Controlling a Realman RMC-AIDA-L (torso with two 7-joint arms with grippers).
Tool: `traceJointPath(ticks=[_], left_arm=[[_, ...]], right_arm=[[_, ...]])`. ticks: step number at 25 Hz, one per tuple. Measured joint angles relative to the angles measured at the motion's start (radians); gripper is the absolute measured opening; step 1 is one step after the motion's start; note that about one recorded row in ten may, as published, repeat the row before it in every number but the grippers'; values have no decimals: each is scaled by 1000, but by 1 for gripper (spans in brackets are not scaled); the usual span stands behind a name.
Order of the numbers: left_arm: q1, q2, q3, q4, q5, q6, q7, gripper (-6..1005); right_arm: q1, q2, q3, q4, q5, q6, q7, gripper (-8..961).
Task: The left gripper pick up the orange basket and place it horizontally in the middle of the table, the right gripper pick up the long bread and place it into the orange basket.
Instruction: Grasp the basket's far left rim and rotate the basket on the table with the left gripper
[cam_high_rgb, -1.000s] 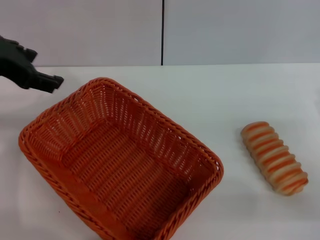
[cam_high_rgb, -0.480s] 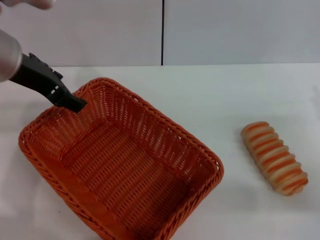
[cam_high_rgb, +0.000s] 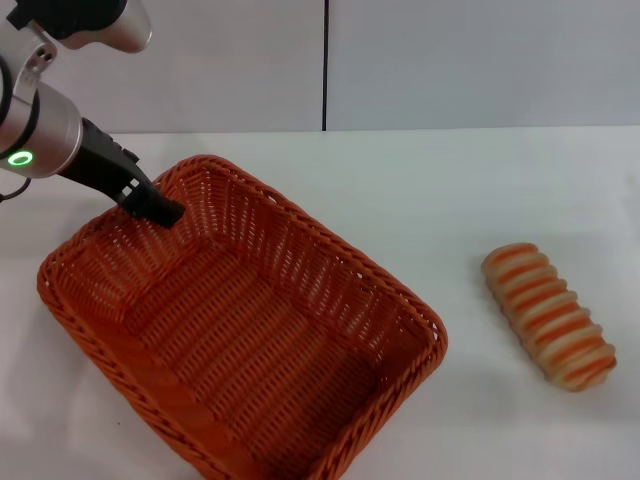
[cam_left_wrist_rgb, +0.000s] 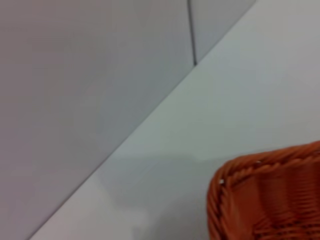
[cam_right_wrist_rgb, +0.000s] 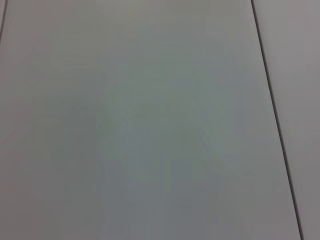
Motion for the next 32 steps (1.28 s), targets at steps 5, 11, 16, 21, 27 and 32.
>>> traceJointPath(ticks=[5,11,16,21,27,32], left_arm=[[3,1,3,-48,8,-50,6,811],[-5,2,9,-124,32,-94,23,812],[-17,2,13,-161,44,-95,41,812],[-26,1,15,-166,52,-80,49,811],[-56,0,16,-173,47,-25,68,729],[-64,0,16,-181,46,-16,69,646]], right_arm=[[-2,0,3,0,0,3,0,634],[-1,0,0,0,0,15,0,633],[1,0,2,0,0,30,0,633],[1,1,3,0,3,43,0,633],[2,1,3,0,6,48,0,633],[3,1,4,1,8,60,0,633]])
